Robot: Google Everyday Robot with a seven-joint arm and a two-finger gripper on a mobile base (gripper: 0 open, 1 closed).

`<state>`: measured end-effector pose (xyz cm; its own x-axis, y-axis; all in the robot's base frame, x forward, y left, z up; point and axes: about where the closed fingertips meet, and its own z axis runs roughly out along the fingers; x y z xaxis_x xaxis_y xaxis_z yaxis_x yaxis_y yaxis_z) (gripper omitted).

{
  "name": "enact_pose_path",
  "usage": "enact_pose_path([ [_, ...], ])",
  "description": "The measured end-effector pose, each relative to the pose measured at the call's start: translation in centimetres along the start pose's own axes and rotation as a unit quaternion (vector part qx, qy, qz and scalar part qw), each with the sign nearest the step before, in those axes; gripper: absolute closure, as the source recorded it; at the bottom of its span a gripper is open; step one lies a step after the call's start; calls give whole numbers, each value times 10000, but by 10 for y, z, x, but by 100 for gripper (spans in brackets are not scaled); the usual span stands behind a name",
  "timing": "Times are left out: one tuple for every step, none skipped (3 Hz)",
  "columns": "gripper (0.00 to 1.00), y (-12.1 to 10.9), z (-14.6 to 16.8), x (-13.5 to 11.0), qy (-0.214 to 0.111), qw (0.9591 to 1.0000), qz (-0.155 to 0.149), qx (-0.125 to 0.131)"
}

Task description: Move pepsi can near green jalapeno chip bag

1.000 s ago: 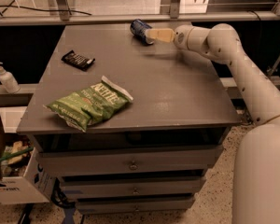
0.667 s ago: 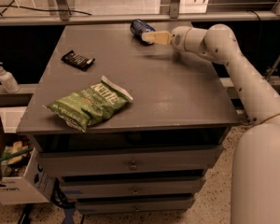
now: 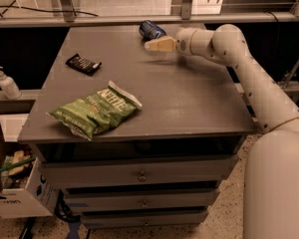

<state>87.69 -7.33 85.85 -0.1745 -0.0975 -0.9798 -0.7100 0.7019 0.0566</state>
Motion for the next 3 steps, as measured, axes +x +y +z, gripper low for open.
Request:
enact_pose_path([
  [0,3,13,7,122,9981,-597,73],
  [0,3,28,11,186,9936,-1095,201],
  [18,0,42,7,204,9895,-1372,410],
])
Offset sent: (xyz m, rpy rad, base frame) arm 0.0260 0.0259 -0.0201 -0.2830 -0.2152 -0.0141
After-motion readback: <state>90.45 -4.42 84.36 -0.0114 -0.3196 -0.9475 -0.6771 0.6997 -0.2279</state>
